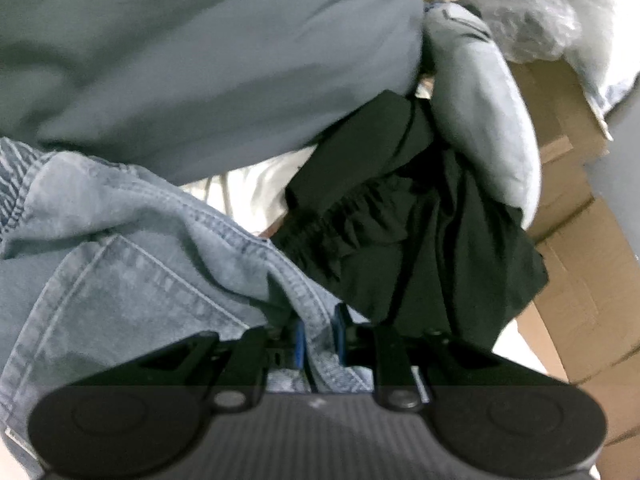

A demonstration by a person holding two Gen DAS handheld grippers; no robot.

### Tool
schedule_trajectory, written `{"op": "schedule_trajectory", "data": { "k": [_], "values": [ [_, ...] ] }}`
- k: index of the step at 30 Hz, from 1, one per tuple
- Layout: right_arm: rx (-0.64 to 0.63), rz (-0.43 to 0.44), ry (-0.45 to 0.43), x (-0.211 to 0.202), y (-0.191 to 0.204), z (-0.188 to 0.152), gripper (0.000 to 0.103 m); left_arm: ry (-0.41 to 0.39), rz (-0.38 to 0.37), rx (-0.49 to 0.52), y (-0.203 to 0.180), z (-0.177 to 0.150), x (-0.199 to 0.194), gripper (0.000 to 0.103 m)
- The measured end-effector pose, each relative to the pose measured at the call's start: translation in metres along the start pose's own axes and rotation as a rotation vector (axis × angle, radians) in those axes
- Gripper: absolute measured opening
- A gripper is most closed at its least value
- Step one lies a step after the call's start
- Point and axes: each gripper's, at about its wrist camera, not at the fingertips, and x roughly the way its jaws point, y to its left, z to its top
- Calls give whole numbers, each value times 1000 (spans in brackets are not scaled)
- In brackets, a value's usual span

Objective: Fold clothes
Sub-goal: 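Lower the folded pants onto the sheet and open both tools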

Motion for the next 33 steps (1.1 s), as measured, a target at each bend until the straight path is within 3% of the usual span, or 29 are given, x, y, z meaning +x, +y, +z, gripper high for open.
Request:
{"op": "schedule_trajectory", "data": {
  "k": [3, 8, 11, 18, 23, 31, 33],
  "values": [
    [3, -10, 12, 12, 0, 10, 2, -3, 10, -20, -3, 6, 12, 16],
    [-1, -33, 105, 48, 0, 13, 2, 53, 52, 24, -14, 9, 34, 21],
    [-8, -39, 127, 58, 2, 11, 3, 45, 20, 1, -14, 9, 25, 33],
    [-40, -36, 139, 62, 3, 6, 3, 50, -72, 70, -24, -9, 1, 33],
    [-66, -94, 158, 60, 8, 6, 3, 105, -100, 144, -36, -28, 8, 31],
    [-19, -102, 228, 75, 3, 10, 5, 132, -1, 244, -63, -31, 54, 31],
    [-23, -83, 229, 75, 1, 13, 19, 138, 7, 230, -64, -31, 52, 31]
  ]
}}
